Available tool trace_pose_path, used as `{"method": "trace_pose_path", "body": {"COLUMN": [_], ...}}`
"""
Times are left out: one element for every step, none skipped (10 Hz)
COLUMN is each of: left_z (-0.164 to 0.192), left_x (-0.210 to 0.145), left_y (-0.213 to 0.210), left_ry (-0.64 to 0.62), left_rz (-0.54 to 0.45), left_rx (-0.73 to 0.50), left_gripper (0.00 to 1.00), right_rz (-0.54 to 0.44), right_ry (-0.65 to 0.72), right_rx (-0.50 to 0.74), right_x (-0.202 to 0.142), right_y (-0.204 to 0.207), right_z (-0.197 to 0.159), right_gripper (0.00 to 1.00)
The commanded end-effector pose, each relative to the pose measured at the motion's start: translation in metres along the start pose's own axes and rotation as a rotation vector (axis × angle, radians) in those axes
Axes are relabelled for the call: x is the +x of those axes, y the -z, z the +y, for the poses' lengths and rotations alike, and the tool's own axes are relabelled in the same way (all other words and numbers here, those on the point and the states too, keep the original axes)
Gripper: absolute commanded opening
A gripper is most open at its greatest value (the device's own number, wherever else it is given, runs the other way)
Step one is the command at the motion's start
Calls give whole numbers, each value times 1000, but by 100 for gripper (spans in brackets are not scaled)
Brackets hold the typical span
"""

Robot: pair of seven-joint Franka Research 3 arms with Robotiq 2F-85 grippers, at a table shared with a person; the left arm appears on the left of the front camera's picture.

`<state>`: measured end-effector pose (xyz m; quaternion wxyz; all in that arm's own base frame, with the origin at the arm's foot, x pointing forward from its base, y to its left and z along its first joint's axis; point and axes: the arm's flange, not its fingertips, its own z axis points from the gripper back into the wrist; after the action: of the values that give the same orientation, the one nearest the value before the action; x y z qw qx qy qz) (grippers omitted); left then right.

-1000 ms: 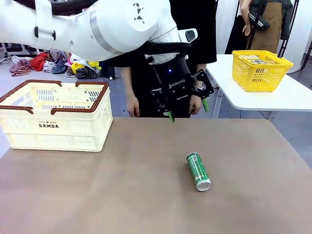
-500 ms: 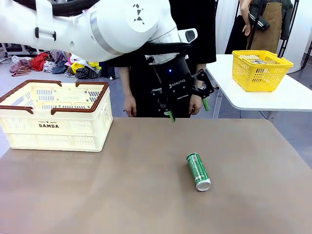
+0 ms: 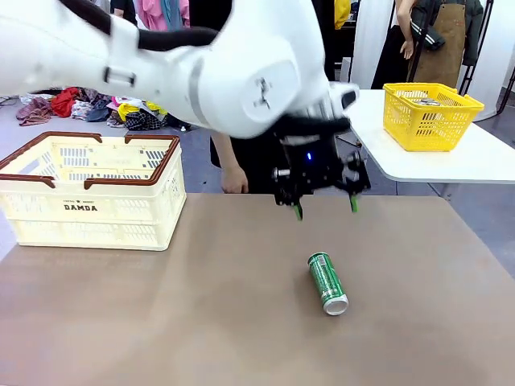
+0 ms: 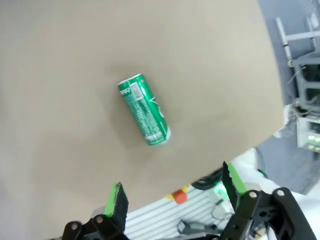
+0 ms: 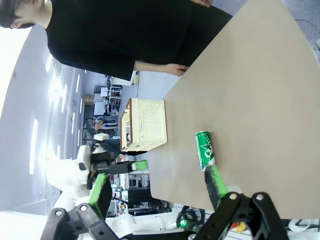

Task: Place the drinks into the Shopping basket.
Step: Pick up one drink and place it into the Shopping basket.

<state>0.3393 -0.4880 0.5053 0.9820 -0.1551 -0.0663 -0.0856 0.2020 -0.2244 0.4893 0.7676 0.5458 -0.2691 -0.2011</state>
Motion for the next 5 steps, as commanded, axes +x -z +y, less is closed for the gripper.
{"method": "trace_pose_path", "body": {"left_z": [-12,-13,-17,-22,-24], "left_x": [23,27,29,30,31], "left_y": [28,43,61,79,100], "left_ry": [-51,-67,-76,-90,-144], "left_rz": [39,67,95,111,93], "left_rx": [74,92,103,125,163], "left_gripper": [100,100,100,100,100], "right_rz": [-10,-10,-10,-10,-10], "right_ry": [-26,-26,-26,-26,-26], "right_rx": [26,26,26,26,26], "right_x": [3,3,3,3,3], "right_y": [0,0,0,0,0], "right_z": [0,0,0,0,0], "right_gripper": [100,100,100,100,100]}}
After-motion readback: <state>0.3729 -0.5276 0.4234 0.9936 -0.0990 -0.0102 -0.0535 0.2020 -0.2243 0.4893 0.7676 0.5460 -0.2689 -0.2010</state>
